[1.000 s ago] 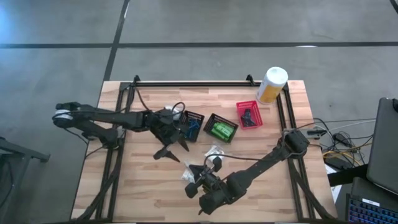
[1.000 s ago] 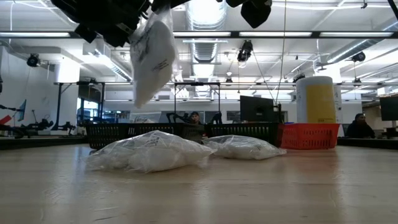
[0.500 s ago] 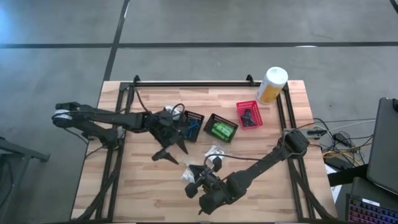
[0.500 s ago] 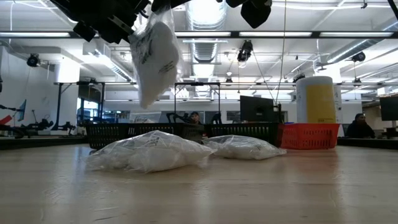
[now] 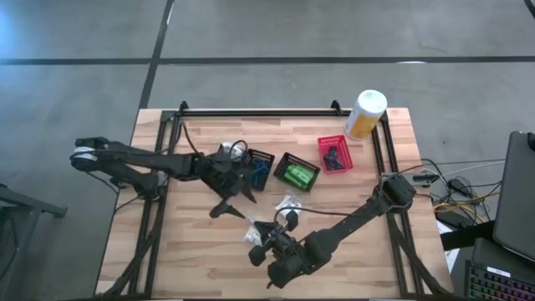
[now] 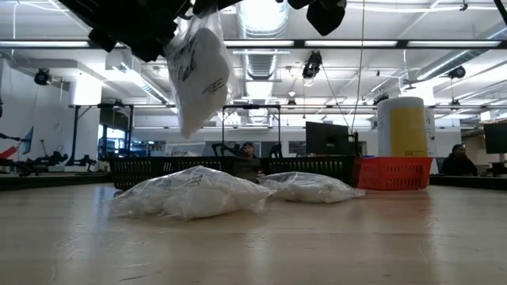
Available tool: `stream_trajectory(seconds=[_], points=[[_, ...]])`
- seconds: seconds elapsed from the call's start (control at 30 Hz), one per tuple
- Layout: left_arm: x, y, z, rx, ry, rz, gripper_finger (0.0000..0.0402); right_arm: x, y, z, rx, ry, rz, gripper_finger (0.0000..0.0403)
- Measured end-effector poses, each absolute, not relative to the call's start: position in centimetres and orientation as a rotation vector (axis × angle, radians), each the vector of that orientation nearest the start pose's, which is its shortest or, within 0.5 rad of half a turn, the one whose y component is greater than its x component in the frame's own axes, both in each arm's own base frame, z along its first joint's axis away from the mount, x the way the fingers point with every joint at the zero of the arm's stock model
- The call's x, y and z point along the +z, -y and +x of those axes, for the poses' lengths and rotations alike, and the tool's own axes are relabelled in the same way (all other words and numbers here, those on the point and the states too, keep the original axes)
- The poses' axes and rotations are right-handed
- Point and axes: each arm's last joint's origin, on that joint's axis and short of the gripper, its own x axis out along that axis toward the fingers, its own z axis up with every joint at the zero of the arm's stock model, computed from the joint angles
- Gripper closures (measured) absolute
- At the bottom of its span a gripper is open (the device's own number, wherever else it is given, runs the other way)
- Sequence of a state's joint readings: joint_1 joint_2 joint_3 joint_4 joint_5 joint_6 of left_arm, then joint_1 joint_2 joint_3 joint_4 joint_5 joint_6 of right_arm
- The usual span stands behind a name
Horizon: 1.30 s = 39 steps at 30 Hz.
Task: Pick & Place Travel size toiletries
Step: Put the center vanity pack into the left black bin
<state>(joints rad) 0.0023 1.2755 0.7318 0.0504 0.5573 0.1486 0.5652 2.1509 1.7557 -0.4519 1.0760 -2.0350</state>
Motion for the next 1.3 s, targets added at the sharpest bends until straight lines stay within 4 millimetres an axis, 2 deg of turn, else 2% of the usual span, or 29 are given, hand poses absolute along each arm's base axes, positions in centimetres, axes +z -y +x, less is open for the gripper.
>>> stream_trajectory(seconds=[0.17,0.43,0.57,0.77,0.93,1.13,1.3], points=[[23.5,2.1,26.7,-0.599,-0.442,0.012,0.0103,22.4,-22.9,40.9,0.327,-0.955,-2.529,0.0395],[21.6,2.3,28.1,-0.586,-0.488,0.008,0.0103,22.4,-22.9,40.9,0.328,-0.955,-2.529,0.0394],[21.9,2.3,28.6,-0.586,-0.480,0.009,0.0103,22.4,-22.9,40.9,0.328,-0.956,-2.529,0.0394],[23.1,2.3,28.2,-0.590,-0.438,0.006,0.0104,22.4,-22.9,40.9,0.331,-0.958,-2.531,0.0395],[23.0,2.4,28.2,-0.590,-0.449,0.000,0.0106,22.4,-22.9,40.9,0.332,-0.958,-2.532,0.0394],[22.4,2.4,28.4,-0.590,-0.472,-0.009,0.0138,22.4,-22.9,40.9,0.331,-0.958,-2.532,0.0395],[22.4,2.4,28.4,-0.591,-0.471,-0.008,0.0196,22.4,-22.9,40.9,0.331,-0.958,-2.532,0.0394]])
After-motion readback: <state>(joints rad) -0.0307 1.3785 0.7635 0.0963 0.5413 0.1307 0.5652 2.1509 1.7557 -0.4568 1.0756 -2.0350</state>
